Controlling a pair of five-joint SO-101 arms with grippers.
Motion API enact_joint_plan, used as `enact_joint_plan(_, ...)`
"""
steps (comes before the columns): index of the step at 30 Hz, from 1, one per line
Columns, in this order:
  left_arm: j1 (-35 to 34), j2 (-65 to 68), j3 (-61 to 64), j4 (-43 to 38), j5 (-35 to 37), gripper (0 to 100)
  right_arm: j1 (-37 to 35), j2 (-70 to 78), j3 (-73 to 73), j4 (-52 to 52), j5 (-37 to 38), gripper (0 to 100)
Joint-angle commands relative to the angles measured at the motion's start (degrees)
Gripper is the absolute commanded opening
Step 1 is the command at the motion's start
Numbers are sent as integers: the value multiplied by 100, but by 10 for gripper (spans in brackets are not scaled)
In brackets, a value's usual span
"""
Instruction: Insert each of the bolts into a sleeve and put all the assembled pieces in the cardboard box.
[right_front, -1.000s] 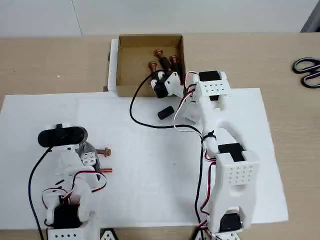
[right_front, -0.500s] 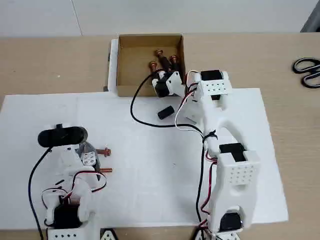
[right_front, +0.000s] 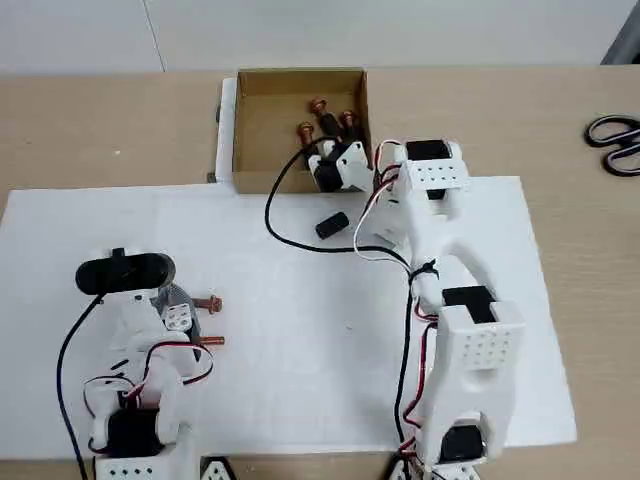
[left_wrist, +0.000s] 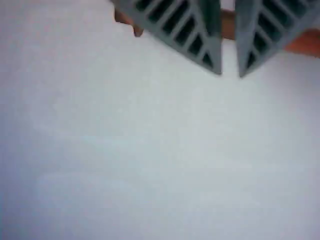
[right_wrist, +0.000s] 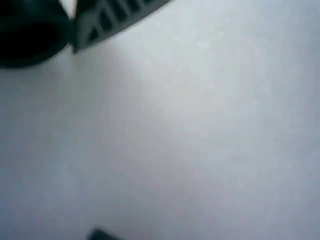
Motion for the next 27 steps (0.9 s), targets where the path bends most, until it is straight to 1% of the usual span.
enact_joint_plan(1, -18, -53, -251, 0, -9, 6, 321, -224, -105, 127, -79, 252)
enact_joint_plan(10, -9, -53, -251, 0, -9, 6, 330, -180, -88, 101, -79, 247)
enact_joint_plan(18, -26, -53, -251, 9, -9, 6, 295, 198, -97, 101, -79, 54)
enact_joint_plan(27, -18, -53, -251, 9, -9, 6, 295, 189, -114, 101, -79, 42)
